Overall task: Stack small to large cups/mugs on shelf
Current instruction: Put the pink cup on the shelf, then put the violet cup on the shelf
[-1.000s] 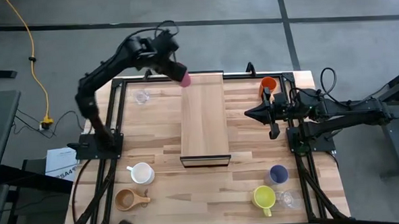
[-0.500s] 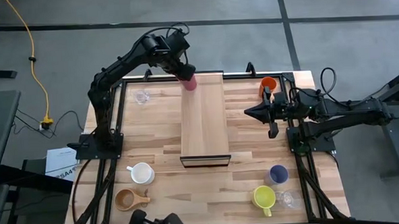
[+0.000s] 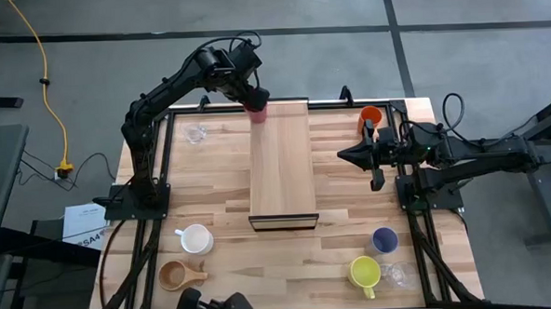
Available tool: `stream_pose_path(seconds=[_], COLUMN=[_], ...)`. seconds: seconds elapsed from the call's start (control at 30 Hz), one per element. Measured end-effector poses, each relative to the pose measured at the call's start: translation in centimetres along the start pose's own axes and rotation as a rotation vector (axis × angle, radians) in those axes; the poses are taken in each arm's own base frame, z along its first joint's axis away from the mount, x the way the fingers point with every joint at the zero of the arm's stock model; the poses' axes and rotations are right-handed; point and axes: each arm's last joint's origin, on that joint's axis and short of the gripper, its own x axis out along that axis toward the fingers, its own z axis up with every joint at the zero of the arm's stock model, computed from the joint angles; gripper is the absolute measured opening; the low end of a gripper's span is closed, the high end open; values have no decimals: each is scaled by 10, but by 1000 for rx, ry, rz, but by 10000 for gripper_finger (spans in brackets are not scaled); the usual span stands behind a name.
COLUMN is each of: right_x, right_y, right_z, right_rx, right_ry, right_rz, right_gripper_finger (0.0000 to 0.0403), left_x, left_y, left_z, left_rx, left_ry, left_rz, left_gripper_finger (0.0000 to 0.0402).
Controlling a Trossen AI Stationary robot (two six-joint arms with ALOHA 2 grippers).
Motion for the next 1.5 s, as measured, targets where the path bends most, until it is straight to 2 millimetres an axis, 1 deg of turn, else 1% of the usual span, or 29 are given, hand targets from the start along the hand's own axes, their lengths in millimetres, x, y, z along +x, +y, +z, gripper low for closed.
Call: stream_pose_path(seconds=[0.33, 0.53, 0.73, 0.87, 0.97, 1.2, 1.27, 1.33, 1.43, 1.5], right_x=[0, 0, 0, 0, 0, 0, 0, 0, 0, 0], right_y=[0, 0, 0, 0, 0, 0, 0, 0, 0, 0], right_z=[0, 0, 0, 0, 0, 0, 0, 0, 0, 0], right_rx=[2, 2, 0, -1, -1, -1, -7, -9, -20, -27], right_ry=[0, 0, 0, -1, -1, -1, -1, -1, -1, -1], right_rz=[0, 0, 0, -1, -1, -1, -2, -2, -2, -5], right_gripper_finger=[0, 0, 0, 0, 0, 0, 0, 0, 0, 0], left_x=[0, 0, -1, -1, -2, -10, -15, -27, -55, -78], left_y=[-2, -3, -7, -8, -7, -3, -1, -2, -5, -10], left_z=[3, 5, 10, 11, 12, 12, 11, 13, 11, 4], left_rx=[-8, -11, -30, -31, -34, -19, -17, -15, 35, 88], left_ry=[-35, -41, -87, -97, -119, -170, -184, -226, -313, -372], left_rz=[-16, -46, -116, -122, -91, -38, -34, -56, -102, -143], left_gripper_finger=[107, 137, 145, 145, 145, 147, 148, 147, 143, 137])
